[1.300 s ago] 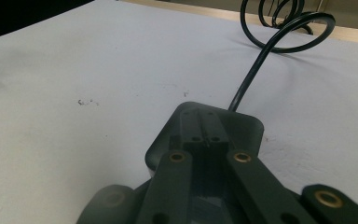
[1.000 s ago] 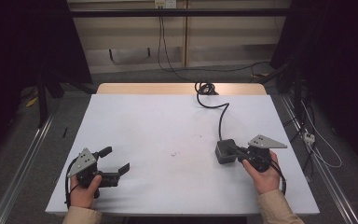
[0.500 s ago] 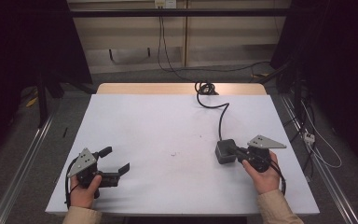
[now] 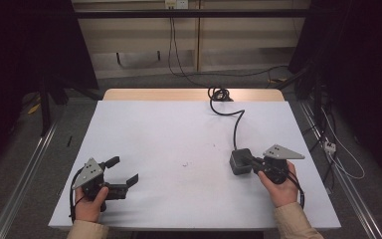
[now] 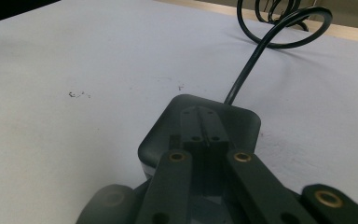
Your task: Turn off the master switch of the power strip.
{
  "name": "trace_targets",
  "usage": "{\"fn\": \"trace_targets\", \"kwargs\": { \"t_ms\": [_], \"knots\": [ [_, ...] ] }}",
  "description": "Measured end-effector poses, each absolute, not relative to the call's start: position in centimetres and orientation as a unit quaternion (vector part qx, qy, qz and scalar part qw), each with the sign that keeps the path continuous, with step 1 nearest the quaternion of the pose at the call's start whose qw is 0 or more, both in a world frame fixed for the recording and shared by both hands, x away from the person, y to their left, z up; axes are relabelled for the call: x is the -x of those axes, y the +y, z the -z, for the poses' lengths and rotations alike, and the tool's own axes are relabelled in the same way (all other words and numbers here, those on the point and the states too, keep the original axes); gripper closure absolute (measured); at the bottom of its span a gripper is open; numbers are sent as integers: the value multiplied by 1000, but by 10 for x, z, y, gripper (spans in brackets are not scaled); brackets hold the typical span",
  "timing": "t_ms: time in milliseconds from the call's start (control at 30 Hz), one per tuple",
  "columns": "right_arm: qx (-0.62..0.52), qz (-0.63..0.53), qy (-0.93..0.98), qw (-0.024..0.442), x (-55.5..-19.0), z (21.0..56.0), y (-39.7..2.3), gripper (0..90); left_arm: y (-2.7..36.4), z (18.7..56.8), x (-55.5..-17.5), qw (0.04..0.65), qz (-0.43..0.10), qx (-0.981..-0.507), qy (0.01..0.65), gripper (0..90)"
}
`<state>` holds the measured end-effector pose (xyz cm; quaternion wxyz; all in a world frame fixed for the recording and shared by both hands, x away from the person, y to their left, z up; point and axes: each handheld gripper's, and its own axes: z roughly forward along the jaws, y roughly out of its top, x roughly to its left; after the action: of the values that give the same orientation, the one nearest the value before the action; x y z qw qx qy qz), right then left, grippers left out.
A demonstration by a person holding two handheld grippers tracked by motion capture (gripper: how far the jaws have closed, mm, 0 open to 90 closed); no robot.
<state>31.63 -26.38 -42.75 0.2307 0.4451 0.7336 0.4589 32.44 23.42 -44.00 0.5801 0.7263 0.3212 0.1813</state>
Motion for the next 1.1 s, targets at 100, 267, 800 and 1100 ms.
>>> {"fn": "trace_targets", "kwargs": {
  "t_ms": [100,267,800,1100],
  "knots": [
    [-445,-459,732,235,-316,428,-263,900,234,440,-324,580,-181,-726,321,32],
    [-449,-460,730,233,-316,428,-263,900,234,440,-324,581,-182,-725,322,32],
    [-449,-457,730,236,-315,428,-262,900,234,440,-323,580,-184,-726,322,32],
    [-451,-460,729,232,-316,429,-263,900,233,440,-323,579,-182,-726,323,33]
  ]
}}
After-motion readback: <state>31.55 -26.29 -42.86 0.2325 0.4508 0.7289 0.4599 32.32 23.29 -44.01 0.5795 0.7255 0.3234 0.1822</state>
